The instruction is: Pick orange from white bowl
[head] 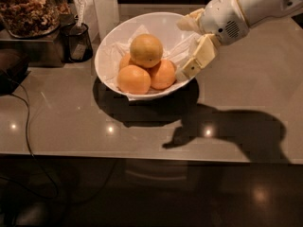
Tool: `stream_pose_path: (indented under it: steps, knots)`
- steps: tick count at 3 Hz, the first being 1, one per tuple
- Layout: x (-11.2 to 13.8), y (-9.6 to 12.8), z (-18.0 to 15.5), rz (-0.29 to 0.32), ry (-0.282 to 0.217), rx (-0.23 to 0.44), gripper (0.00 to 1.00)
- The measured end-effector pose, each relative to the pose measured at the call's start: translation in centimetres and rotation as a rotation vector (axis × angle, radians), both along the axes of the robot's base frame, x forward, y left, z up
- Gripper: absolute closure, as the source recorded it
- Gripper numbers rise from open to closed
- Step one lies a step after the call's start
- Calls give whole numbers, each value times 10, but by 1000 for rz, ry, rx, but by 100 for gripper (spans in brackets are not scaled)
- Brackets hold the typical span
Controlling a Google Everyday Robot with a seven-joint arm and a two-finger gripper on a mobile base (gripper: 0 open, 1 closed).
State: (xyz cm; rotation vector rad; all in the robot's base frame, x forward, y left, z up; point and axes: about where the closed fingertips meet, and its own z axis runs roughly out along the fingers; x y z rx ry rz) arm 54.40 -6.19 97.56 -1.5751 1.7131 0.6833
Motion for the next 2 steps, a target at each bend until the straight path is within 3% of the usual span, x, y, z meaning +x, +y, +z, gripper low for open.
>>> stream_pose_path:
  steps: [1,2]
  knots:
    - [25,29,-11,53,47,84,0]
    - [35,43,-16,80,71,115,0]
